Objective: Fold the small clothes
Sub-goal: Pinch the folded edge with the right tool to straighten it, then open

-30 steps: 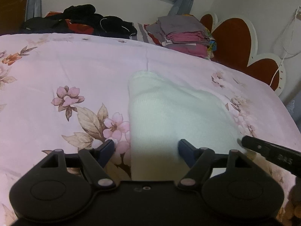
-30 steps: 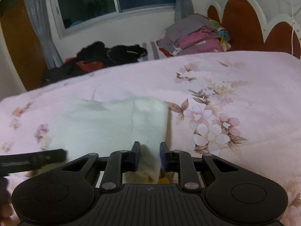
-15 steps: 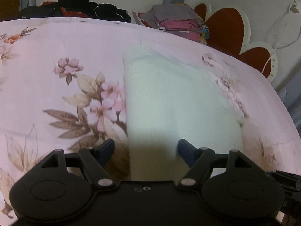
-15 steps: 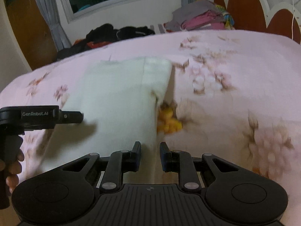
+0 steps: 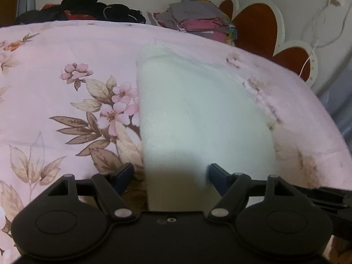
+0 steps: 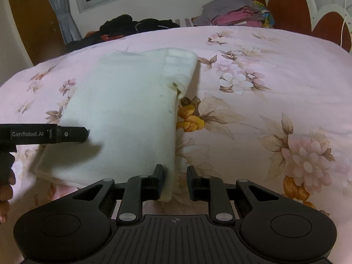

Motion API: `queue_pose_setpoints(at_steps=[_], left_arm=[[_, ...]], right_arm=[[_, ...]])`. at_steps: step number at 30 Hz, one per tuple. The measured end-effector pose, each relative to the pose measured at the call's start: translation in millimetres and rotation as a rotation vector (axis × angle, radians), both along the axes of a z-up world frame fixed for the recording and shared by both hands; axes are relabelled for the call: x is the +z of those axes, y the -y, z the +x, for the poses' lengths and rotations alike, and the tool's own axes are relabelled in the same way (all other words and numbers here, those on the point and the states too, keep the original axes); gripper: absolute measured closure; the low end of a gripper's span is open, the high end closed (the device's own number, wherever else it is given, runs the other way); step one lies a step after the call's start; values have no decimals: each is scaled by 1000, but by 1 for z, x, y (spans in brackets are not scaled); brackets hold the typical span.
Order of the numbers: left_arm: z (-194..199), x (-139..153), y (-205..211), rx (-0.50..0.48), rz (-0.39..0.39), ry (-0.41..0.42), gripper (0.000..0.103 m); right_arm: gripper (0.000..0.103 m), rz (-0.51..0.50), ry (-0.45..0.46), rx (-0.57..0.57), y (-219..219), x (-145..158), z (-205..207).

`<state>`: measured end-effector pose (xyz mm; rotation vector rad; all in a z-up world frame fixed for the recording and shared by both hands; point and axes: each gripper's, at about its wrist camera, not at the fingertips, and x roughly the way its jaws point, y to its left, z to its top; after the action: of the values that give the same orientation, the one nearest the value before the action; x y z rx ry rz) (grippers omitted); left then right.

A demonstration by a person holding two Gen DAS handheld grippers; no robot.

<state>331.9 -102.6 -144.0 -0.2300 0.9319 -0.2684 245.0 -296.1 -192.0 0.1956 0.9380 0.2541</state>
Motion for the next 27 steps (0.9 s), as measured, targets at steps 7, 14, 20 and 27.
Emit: queue_pose_setpoints(at_steps=[7,14,20,27], left_arm=[[19,18,-8,39,-38,43,25],[42,18,-7,61,-46,37,23],[60,12,1,50,-42,28,23],[71,-2,3,55,-54,-2,24]], right_arm=[[81,127,16,-76,23,15,28],[27,126,102,-75,20,30,51],[27,144,80,-78,13,23,86],[27,164,61,-98,15,11,120]])
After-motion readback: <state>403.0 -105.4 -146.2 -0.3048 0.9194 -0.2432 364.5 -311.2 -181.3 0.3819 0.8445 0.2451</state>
